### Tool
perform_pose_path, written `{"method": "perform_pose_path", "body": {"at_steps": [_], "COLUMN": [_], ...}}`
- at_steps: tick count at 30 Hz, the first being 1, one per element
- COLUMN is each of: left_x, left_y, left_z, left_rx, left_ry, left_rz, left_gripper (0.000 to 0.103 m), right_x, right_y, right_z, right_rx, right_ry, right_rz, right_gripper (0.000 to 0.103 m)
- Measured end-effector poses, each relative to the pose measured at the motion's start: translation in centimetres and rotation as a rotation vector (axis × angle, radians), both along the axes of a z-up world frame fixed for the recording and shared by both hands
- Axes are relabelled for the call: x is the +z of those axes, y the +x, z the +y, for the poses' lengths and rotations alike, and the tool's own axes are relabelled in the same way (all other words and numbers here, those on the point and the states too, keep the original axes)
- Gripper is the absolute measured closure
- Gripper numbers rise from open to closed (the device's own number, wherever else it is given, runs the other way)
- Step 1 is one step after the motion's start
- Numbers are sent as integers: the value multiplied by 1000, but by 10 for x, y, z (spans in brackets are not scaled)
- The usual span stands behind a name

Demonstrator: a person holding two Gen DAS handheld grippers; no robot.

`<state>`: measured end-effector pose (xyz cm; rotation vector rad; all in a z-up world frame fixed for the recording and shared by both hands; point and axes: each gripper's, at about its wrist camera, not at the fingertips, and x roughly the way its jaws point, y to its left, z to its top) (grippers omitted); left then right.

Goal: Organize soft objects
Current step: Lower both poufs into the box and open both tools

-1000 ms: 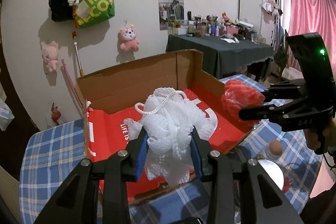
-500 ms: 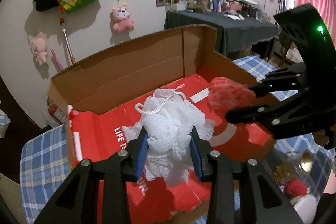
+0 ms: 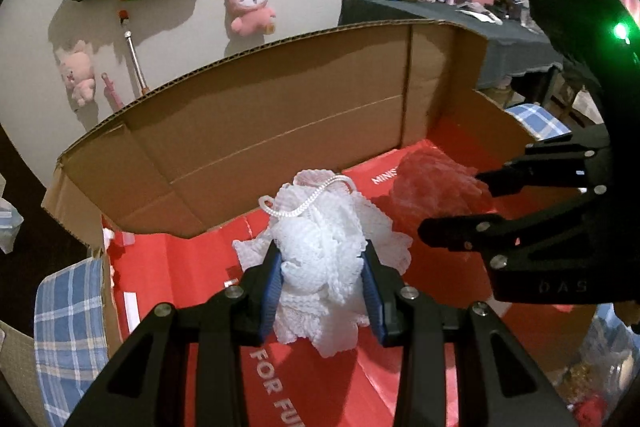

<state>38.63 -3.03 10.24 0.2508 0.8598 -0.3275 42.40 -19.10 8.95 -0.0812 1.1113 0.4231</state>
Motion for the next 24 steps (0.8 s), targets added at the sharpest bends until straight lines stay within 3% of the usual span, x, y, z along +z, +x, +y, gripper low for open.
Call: {"method": "perform_pose_path", "body": {"at_steps": [18, 24], "left_x": [-13, -13], "left_y": [22, 22], "left_z": [3, 2], "left_rx": [48, 54], "left_ry": [-10, -5], "left_rz": [-6, -7], "left_gripper": [50, 38], "right_x": [-21, -26], "right_y": [25, 32], "right_z": [-15, -23], "right_rx": [-81, -90], "right_ry": [30, 30], "right_rz": [54, 61], "right_gripper": [54, 50]}}
